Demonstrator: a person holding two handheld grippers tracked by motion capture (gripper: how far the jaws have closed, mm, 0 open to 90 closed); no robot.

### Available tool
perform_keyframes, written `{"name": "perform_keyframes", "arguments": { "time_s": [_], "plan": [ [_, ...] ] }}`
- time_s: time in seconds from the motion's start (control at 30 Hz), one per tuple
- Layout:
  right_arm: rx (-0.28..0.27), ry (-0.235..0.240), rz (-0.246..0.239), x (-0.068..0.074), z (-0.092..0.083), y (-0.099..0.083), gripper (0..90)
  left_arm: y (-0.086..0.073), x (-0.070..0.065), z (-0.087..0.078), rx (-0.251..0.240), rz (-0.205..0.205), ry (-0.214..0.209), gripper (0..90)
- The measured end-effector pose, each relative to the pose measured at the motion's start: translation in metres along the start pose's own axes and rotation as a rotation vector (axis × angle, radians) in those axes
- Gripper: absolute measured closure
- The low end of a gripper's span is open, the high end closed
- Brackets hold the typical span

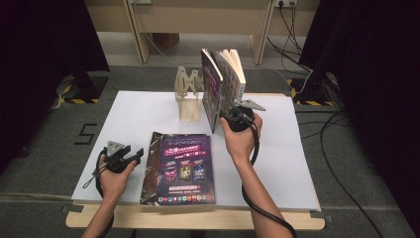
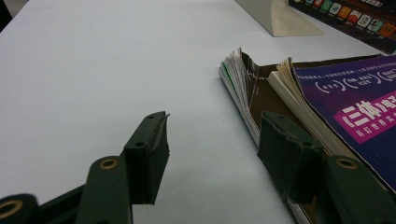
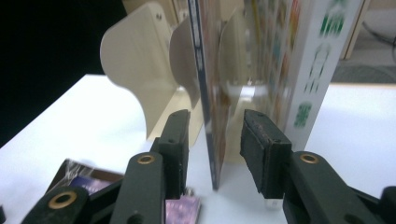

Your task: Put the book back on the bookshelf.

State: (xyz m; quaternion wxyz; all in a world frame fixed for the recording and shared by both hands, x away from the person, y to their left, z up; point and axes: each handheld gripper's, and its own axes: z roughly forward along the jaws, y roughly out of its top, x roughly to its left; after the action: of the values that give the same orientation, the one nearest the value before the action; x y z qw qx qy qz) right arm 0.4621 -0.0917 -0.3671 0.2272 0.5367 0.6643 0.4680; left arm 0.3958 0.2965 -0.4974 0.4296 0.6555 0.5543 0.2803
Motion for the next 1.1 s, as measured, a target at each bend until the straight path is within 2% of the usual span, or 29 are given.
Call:
{"name": "perform_keyframes", "arguments": {
  "time_s": [0.17,0.4,0.53,0.7,0.87,1.1],
  "plan": [
    [0.043,0.008,0.010,-0.003,0.003,-0.013,62.0,0.005,-0.005,-0.004,-0.013,0.005,-0.018,41.8],
    [0.106,0.021,0.024,-0.005,0.008,-0.032,61.5,0.013,-0.017,-0.008,-0.023,-0.007,-0.086,42.9],
    [0.147,0.030,0.026,-0.004,0.014,-0.044,61.3,0.015,-0.027,-0.008,0.004,0.003,-0.119,44.6],
    [0.195,0.044,0.033,-0.003,0.020,-0.058,61.2,0.016,-0.038,-0.002,0.061,0.010,-0.157,47.1],
    [0.250,0.063,0.037,0.000,0.028,-0.074,61.1,0.015,-0.049,0.007,0.118,-0.005,-0.192,49.5],
    [0.314,0.088,0.053,0.005,0.037,-0.089,61.1,0.012,-0.055,0.015,0.164,-0.015,-0.188,50.1]
  ]
}}
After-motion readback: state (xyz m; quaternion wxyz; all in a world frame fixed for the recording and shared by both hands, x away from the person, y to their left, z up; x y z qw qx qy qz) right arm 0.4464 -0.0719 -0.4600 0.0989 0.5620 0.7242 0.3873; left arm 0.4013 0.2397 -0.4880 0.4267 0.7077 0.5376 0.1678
